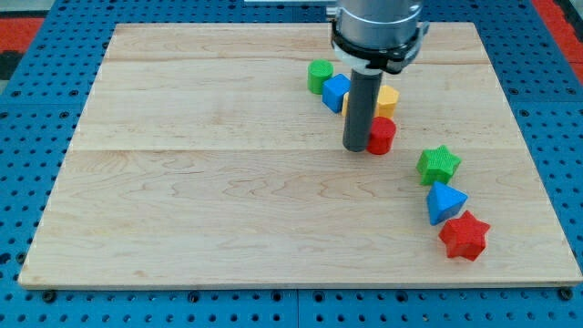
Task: Put the red circle at the top of green star
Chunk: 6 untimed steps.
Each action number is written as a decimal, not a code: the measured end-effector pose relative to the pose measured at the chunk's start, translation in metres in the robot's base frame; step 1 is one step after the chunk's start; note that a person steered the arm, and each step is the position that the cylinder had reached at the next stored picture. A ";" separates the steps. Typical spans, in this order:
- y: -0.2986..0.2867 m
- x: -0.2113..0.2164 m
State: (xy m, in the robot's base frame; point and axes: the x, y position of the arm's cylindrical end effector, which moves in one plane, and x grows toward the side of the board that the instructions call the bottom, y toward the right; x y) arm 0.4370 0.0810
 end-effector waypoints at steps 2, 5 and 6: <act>-0.016 -0.018; 0.033 -0.003; -0.012 -0.031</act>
